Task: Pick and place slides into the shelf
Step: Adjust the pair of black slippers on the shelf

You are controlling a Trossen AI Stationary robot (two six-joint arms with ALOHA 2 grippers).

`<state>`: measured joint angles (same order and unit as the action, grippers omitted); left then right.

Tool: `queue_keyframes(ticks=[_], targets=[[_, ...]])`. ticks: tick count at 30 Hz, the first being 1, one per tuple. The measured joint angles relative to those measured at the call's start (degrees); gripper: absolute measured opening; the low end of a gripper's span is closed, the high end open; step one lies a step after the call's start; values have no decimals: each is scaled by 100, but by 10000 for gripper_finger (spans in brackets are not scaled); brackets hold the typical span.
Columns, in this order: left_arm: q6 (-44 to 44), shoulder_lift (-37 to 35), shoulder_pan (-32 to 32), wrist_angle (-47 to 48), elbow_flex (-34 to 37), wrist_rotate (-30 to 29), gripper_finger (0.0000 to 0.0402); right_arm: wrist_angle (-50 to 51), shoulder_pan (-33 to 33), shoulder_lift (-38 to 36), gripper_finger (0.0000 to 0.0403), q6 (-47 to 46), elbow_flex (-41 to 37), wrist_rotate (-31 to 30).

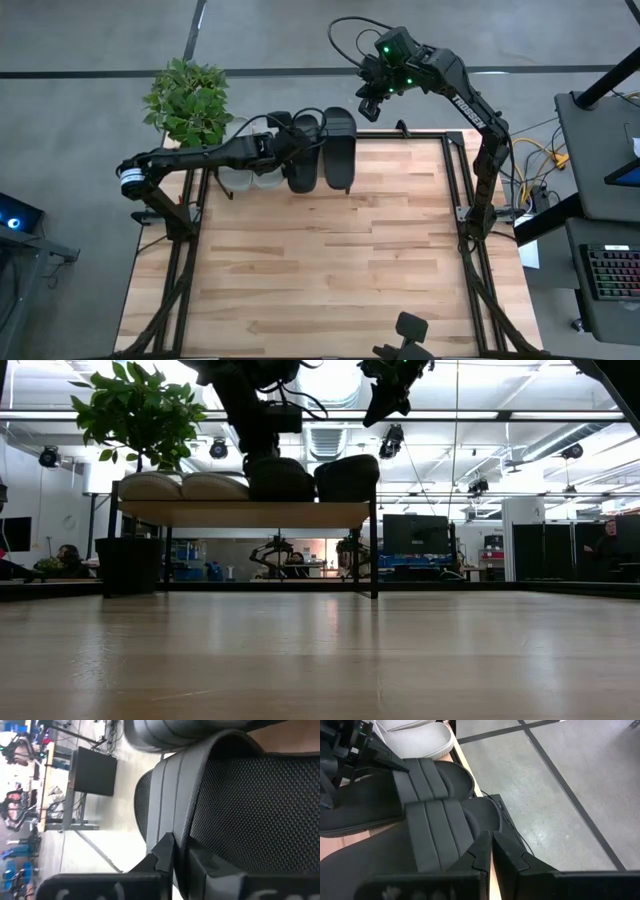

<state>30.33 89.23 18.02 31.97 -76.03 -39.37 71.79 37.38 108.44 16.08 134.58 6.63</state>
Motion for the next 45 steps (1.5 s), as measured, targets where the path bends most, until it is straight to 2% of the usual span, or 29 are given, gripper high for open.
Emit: queue_keyframes(ticks=[23, 27, 31, 36, 45], targets=[[-295, -39, -15, 648, -109, -289, 6, 44, -1, 0, 9, 2, 0, 0], [-299, -188, -19, 645, -109, -229, 40, 57, -1, 0, 9, 2, -2, 0], [-299, -315, -19, 638, -101, 43, 90, 94, 0, 0, 9, 31, -2, 0], [-299, -332, -19, 622, -92, 83, 146, 97, -1, 0, 9, 44, -1, 0], [-297, -397, -44, 654, -96, 167, 217, 136, 0, 0, 9, 50, -2, 0]])
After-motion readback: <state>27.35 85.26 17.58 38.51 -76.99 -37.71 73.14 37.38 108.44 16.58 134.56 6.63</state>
